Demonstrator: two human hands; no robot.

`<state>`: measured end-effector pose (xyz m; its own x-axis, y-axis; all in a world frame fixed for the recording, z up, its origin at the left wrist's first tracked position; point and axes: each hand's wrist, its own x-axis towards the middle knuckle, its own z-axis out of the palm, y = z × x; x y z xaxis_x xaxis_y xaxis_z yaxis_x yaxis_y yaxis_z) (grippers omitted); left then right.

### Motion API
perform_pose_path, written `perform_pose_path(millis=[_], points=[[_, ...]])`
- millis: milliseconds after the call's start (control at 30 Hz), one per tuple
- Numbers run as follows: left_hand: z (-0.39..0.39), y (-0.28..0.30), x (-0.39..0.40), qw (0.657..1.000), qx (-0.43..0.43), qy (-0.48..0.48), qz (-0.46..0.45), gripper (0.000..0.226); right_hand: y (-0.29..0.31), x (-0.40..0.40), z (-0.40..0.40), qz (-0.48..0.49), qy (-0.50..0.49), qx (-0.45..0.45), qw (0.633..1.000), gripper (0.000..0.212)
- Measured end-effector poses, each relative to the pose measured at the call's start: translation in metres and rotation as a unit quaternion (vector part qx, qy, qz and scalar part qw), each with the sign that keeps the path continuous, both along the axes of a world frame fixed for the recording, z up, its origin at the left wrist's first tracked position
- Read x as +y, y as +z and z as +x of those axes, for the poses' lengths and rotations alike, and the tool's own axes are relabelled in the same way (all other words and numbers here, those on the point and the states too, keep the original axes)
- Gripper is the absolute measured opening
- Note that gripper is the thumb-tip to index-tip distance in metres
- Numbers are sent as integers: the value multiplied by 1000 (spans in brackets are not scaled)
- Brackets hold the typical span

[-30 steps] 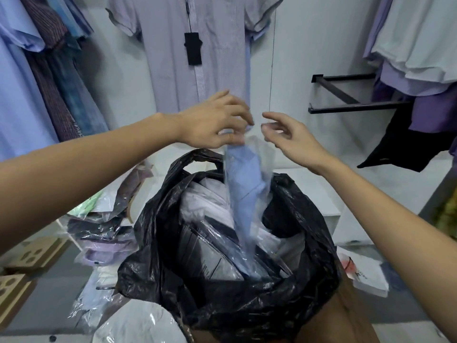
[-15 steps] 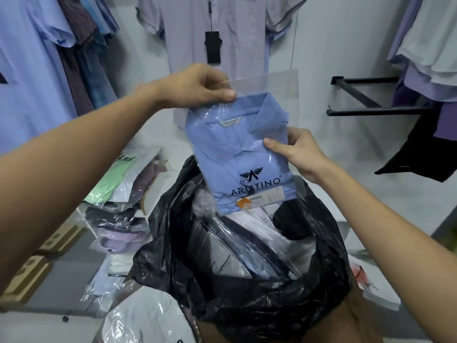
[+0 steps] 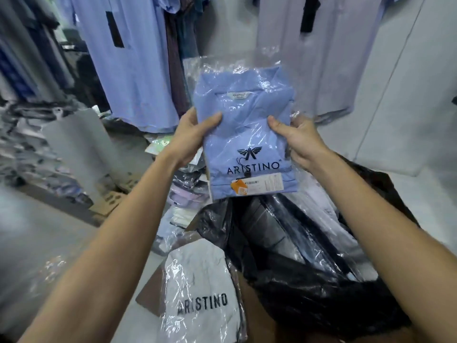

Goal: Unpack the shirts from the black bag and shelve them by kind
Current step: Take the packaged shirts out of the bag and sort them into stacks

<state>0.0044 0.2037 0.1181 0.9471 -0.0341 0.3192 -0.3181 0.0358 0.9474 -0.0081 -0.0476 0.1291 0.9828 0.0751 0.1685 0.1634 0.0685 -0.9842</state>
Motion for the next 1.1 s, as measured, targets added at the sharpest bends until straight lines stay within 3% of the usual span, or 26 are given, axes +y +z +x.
perform_pose_path(millis=[133,267,400,600,700,867,933,1000,1100], points=[[-42,-31,34,987,-4,157,-38,23,-25,46,-4,-102,49,-35,993,22],[-97,-57,65,976,3,217,-32,21,-59,75,-24,-121,101,-36,987,31],[-146,-93,87,970,48,237,-3,23,-109,90,-47,-114,164,-9,980,35],[-174,-183,99,950,181,255,-1,21,-182,116,-78,-304,146,41,941,90],[-181,-230,99,935,248,252,-3,25,-223,124,-97,-363,160,63,916,105],[-189,-288,94,915,332,229,14,14,-291,130,-118,-433,141,92,886,111],[-185,-304,92,904,354,237,32,12,-320,133,-117,-454,111,50,883,117],[-178,-320,91,894,361,255,77,19,-346,135,-112,-501,72,-15,863,119],[-164,-336,89,874,392,242,155,43,-358,141,-112,-523,89,-18,848,104]])
